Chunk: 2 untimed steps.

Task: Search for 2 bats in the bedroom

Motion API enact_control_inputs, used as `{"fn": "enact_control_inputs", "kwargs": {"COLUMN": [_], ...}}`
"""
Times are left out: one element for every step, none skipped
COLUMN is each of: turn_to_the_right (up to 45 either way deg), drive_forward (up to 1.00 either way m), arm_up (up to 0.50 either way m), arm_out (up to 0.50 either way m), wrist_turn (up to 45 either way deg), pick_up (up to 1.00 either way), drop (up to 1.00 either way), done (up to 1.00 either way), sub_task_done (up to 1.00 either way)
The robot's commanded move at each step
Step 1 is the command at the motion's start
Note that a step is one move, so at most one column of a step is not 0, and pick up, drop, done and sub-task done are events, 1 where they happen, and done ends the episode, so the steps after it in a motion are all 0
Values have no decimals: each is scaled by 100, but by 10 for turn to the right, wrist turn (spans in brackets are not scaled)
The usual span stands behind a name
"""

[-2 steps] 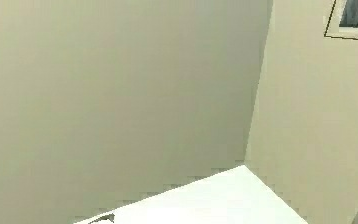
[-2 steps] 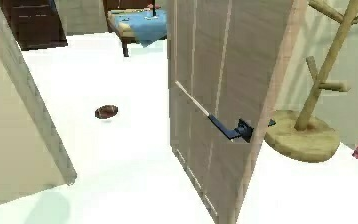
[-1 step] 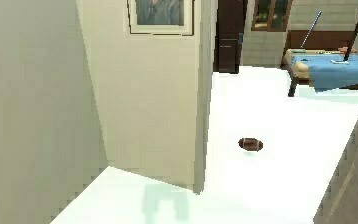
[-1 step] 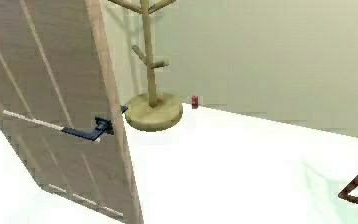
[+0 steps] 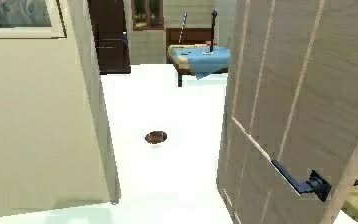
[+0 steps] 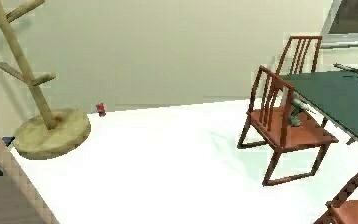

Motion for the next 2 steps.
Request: {"fn": "enact_control_inputs", "kwargs": {"turn_to_the_right": [0, 0], "drive_forward": [100, 50], "arm_up": [0, 0], "arm_out": [0, 0], "wrist_turn": [0, 0], "pick_up": [0, 0], "drop": [0, 0], "done": [0, 0], "sub_task_done": [0, 0]}}
